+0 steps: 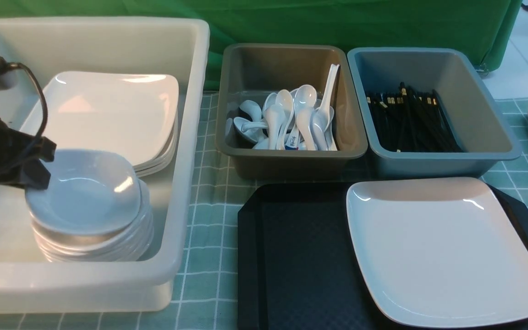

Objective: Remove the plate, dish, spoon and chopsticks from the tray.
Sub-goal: Use the left arm to put the small plate into the large storage box on the left, then use the right arm to grab a plate from the dinner plate

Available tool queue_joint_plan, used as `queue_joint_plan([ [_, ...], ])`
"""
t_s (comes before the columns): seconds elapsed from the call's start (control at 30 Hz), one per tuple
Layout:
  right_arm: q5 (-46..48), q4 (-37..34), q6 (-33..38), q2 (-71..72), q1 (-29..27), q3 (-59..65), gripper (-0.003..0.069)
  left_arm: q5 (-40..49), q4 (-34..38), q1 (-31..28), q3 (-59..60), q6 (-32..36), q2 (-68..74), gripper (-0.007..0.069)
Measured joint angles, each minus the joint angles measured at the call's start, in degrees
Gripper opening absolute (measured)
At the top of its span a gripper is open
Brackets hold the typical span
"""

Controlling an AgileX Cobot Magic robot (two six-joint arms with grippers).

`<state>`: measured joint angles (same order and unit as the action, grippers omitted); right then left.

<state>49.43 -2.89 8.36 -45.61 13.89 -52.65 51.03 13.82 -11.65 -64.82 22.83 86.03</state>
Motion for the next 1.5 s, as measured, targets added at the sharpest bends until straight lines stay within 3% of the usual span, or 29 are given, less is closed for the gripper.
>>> queue_joint_plan([
  [0.07, 0.00, -0.21, 0.00, 0.00, 0.00, 0.00, 0.0088, 0.06, -0.43, 0.00, 0.00, 0.14, 0.00, 0.0211],
  [0.2, 0.82, -1.99, 1.09, -1.93, 0.00, -1.10, 0.0090, 0.50, -2.71, 0.00, -0.24, 0.02, -0.29, 0.0411],
  [0.33, 2.39, -6.98, 5.11, -7.96, 0.51, -6.03, 0.0090, 3.53, -3.01, 0.00, -3.15, -2.56, -2.47, 0.0483],
  [0.47, 2.38, -9.29, 8.19, -14.28, 4.96, -9.27, 0.0090, 7.52, -1.00, 2.36, -5.03, -0.97, -7.24, 0.0407],
  [0.63, 1.97, -3.53, 4.88, -26.41, 16.78, -9.87, 0.0115, 10.61, 0.04, 12.47, -5.03, -0.27, -14.17, 0.0098],
  [0.7, 1.70, 2.89, -1.21, -32.16, 21.53, -9.87, 0.0193, 12.99, 0.08, 18.06, -5.03, -1.88, -16.41, 0.0029],
  [0.83, 1.02, 12.18, -7.84, -39.90, 28.22, -9.87, 0.0444, 15.74, 0.08, 25.17, -4.27, -5.27, -18.53, 0.0005],
  [0.87, 0.86, 12.64, -8.36, -40.63, 28.76, -9.87, 0.0470, 15.74, 0.08, 25.48, -4.17, -5.40, -18.61, 0.0004],
  [0.9, 0.15, 13.93, -10.22, -43.37, 30.63, -9.87, 0.0556, 15.58, 0.03, 27.45, -3.08, -6.70, -19.25, 0.0003],
  [1.0, -1.73, 16.06, -14.43, -47.81, 32.58, -9.87, 0.0620, 15.35, -0.03, 29.32, -0.26, -8.29, -20.09, 0.0001],
  [1.5, -3.35, 21.61, -22.83, -60.71, 32.74, -10.16, 0.0586, 13.38, -3.19, 29.43, 6.36, -10.88, -22.24, 0.0001],
])
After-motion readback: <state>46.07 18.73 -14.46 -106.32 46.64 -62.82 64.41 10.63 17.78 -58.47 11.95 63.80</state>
